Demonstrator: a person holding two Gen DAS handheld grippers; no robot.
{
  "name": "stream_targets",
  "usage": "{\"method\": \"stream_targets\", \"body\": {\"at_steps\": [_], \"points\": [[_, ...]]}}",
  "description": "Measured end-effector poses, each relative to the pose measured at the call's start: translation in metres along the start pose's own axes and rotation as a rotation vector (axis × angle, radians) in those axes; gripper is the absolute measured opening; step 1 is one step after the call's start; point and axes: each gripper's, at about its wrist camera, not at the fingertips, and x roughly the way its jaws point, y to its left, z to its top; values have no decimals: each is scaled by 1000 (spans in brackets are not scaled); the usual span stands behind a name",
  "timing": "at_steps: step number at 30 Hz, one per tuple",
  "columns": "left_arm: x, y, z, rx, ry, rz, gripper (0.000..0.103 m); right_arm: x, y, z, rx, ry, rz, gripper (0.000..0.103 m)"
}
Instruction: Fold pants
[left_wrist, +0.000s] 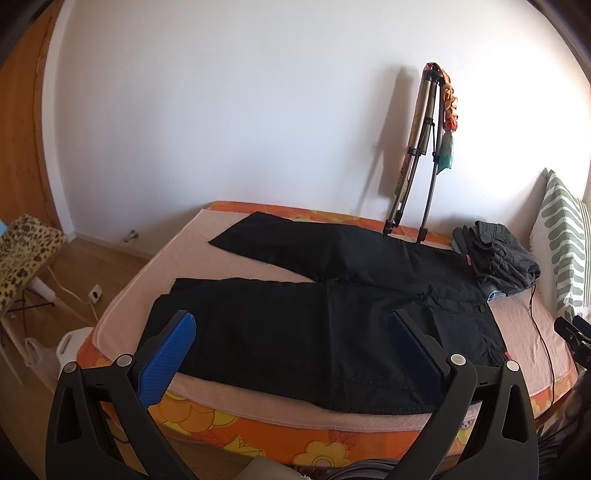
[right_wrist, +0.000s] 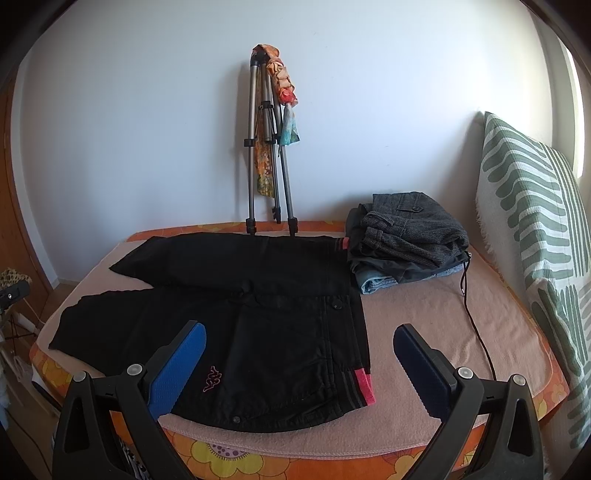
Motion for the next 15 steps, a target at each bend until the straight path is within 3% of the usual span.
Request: {"method": "stream_targets", "body": {"at_steps": [15], "points": [[2, -1, 1, -4, -5, -2, 103, 2, 3, 0, -9, 3, 4, 103]]}}
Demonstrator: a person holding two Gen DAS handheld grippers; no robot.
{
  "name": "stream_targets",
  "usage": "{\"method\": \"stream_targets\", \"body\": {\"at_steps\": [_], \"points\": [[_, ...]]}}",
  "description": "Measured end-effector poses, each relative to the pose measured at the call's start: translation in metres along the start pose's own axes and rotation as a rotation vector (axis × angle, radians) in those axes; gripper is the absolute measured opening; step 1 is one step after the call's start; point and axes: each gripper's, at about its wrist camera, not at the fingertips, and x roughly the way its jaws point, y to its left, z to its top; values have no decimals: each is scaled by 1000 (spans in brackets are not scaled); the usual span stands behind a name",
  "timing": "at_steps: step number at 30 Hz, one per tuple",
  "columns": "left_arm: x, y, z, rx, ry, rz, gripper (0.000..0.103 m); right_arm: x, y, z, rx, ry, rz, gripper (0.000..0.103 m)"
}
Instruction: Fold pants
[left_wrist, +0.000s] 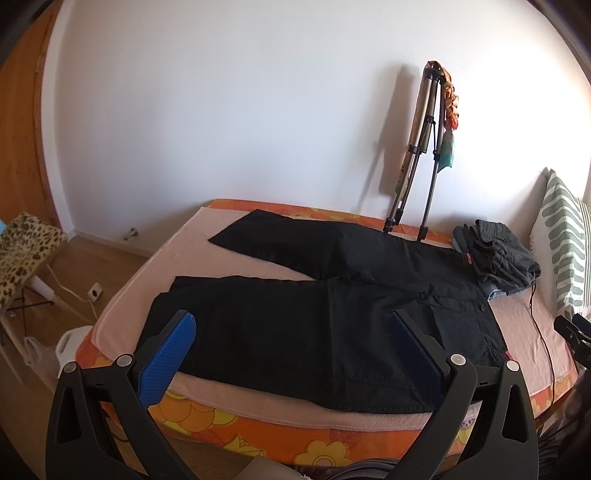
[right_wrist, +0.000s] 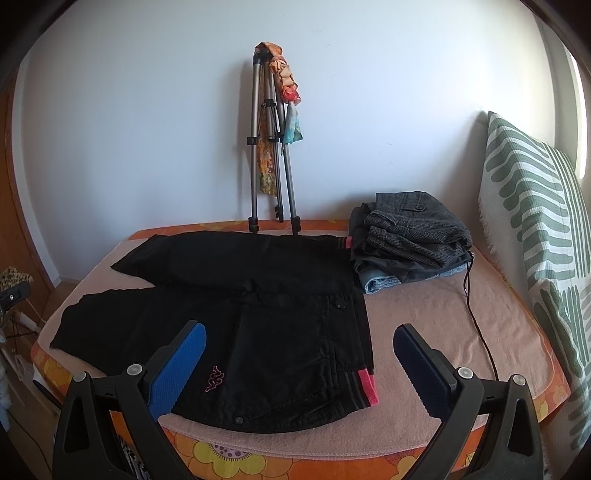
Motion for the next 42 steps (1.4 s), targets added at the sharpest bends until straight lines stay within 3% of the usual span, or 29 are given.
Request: {"method": "stream_targets", "body": {"at_steps": [25, 30, 35, 39, 42], "points": [[6, 2, 0, -6, 9, 8, 103, 6, 3, 2, -3, 7, 6, 103], [13, 7, -1, -2, 47, -5, 103, 12, 6, 6, -23, 9, 20, 103], [14, 20, 2, -15, 4, 2, 103, 21, 15, 21, -88, -15, 42, 102], [21, 34, 8, -29, 12, -32, 88, 34, 24, 41, -139, -43, 70, 100], [32, 43, 13, -35, 23, -59, 82, 49, 31, 60, -177, -51, 99, 96]]}}
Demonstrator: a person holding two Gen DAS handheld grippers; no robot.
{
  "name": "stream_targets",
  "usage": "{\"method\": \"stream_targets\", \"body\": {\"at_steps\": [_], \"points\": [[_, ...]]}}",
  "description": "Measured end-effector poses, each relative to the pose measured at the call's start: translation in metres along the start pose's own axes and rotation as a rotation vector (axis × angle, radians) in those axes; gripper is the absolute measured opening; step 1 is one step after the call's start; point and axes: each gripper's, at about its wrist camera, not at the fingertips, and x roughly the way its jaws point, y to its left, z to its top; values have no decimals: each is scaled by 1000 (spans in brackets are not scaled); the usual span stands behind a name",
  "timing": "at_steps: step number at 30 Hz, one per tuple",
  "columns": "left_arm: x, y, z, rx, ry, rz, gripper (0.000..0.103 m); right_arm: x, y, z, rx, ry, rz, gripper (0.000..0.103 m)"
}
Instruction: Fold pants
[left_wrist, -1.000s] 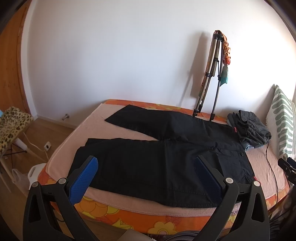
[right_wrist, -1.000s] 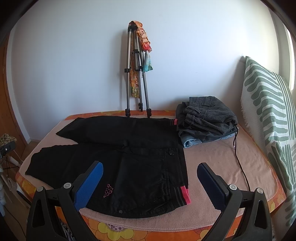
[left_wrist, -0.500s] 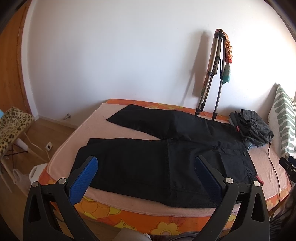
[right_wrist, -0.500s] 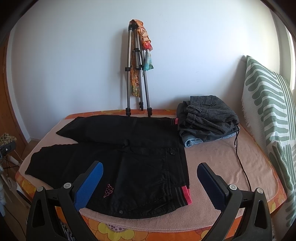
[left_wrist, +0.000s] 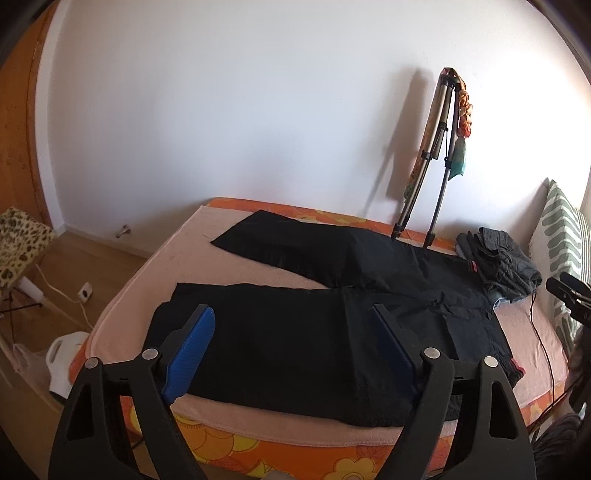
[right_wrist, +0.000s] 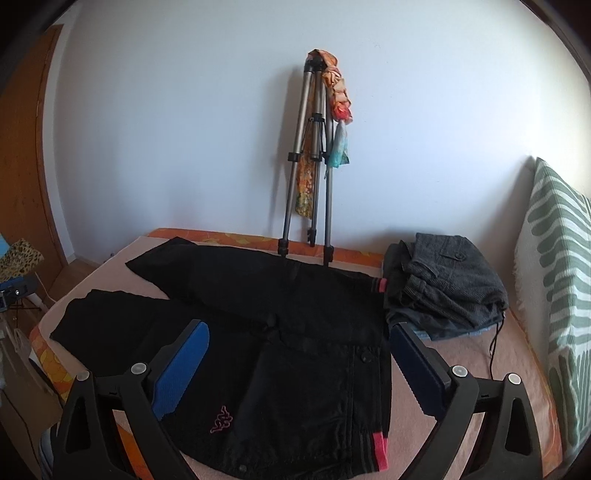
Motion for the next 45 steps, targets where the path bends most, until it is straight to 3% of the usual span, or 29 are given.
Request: {"method": "stream_targets", "body": {"at_steps": [8, 14, 18, 22, 25, 34, 39, 45], "points": [[36, 24, 19, 56, 44, -4, 69, 63, 31, 60, -156, 13, 143, 94], [74, 32, 29, 67, 87, -55, 61, 146, 63, 104, -242, 94, 289, 90], [105, 36, 35, 69, 140, -75, 55, 209, 89, 119, -335, 153, 340, 87], [139, 39, 46, 92, 187, -77, 55, 276, 110, 121, -391, 256, 359, 86], [170, 39, 54, 87, 218, -90, 53, 326, 116, 125, -350, 330, 356, 77], [248, 25, 78, 91, 267, -115, 51, 441, 128, 123, -289, 473, 347, 77], [278, 14, 73, 135, 314, -102, 51, 474, 137, 104, -300, 547, 383, 77], [301, 13, 64, 140, 359, -88, 51, 477, 141, 83, -335, 579, 412, 79]]}}
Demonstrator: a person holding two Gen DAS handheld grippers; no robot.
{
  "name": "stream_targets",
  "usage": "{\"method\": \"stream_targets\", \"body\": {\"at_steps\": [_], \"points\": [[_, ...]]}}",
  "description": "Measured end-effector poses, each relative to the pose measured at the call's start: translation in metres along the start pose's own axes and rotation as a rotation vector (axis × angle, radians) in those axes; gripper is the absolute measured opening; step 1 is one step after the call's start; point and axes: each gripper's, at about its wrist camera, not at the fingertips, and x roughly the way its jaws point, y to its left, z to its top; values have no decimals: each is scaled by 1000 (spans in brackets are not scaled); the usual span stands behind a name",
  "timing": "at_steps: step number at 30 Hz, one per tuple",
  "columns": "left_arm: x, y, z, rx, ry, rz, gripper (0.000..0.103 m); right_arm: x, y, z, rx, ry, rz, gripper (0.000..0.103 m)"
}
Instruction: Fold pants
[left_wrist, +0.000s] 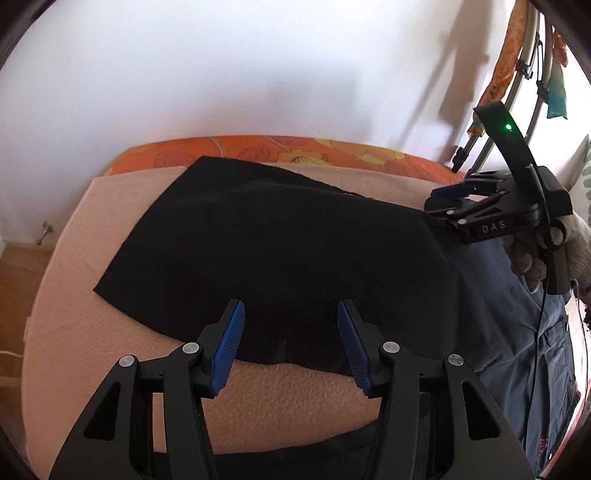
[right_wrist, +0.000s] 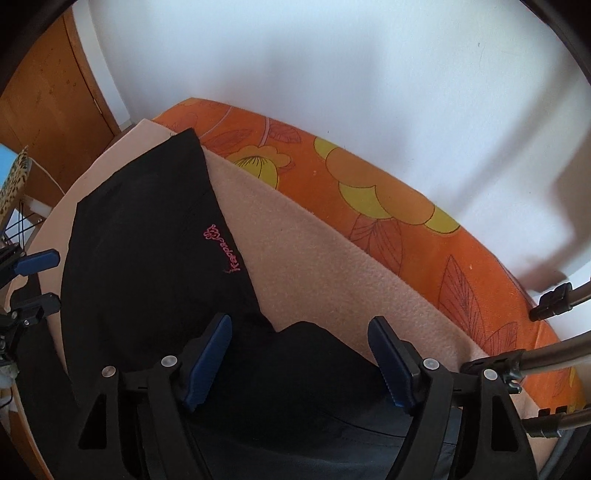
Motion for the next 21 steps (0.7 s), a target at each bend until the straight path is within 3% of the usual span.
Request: {"method": "stream_targets", "body": {"at_steps": [5, 7, 14, 21], "points": [[10, 1, 0, -7, 18, 9, 51, 5, 5, -9, -22, -8, 7, 80], [16, 3, 0, -13, 31, 11, 51, 3, 8, -10, -24, -19, 11, 73], [25, 5, 3, -17, 28, 23, 51, -6, 14, -19, -13, -41, 66, 9], [1, 23, 4, -91, 9, -2, 51, -62, 17, -32, 51, -201, 61, 3]]}}
